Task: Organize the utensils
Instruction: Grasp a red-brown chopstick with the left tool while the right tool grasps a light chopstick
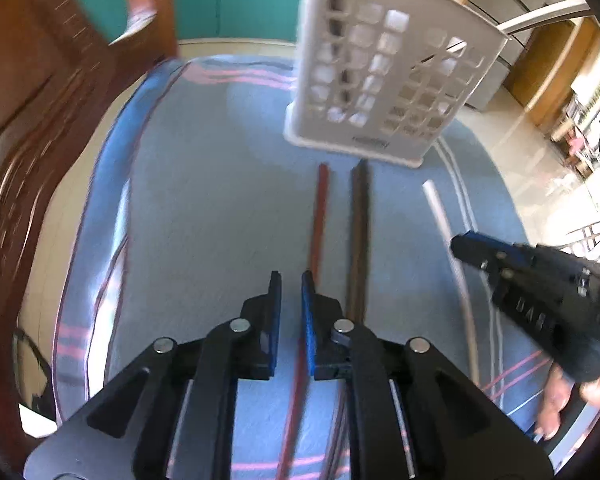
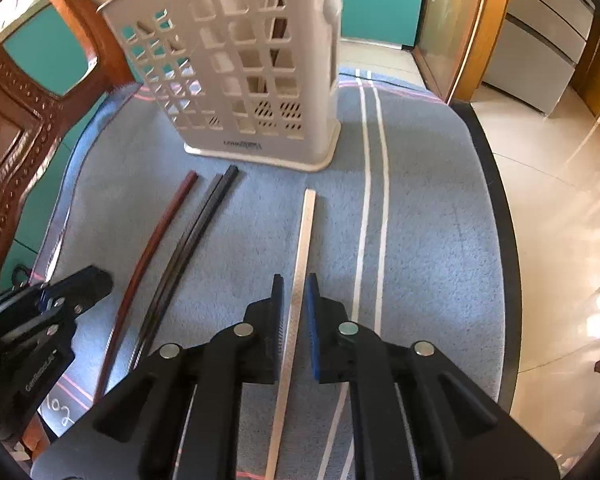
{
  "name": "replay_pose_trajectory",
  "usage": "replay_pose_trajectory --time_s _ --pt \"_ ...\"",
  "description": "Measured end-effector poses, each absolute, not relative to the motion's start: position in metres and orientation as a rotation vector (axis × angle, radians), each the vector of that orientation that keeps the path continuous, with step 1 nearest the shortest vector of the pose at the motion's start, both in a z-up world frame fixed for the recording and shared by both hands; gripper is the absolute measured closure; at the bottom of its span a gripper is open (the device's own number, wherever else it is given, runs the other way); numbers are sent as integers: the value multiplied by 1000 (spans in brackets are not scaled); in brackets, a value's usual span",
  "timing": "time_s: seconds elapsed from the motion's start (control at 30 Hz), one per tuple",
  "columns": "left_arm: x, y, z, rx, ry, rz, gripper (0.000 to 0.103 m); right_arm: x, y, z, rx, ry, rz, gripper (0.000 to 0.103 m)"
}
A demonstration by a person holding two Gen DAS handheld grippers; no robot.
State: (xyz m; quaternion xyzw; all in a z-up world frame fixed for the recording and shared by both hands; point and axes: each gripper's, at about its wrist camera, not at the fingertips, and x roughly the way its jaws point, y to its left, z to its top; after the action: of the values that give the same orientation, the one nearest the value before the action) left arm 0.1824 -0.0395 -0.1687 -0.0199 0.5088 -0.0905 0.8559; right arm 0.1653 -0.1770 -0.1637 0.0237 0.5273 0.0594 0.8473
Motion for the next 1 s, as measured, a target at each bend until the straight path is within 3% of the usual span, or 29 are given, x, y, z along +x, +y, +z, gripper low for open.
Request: replay_pose_trajectory --time_s 0.33,0.5,0.7,0.77,0.83,1.0 --pt "236 -76 -176 96 1131 -294 91 170 -188 -165 77 1114 107 90" --pt "245 -71 -181 106 1137 -222 91 175 -183 -169 86 1104 121 82" --pt "243 -50 -175 40 1136 -208 92 181 -177 -171 92 1096 136 80" --pt "240 -43 -166 23 1102 -232 88 184 -174 -174 89 1102 124 80" --pt "241 -42 -163 26 1088 -243 70 186 -172 -177 81 1107 112 78" --pt "251 -55 -180 77 1111 -237 69 184 -161 -180 39 1088 100 73"
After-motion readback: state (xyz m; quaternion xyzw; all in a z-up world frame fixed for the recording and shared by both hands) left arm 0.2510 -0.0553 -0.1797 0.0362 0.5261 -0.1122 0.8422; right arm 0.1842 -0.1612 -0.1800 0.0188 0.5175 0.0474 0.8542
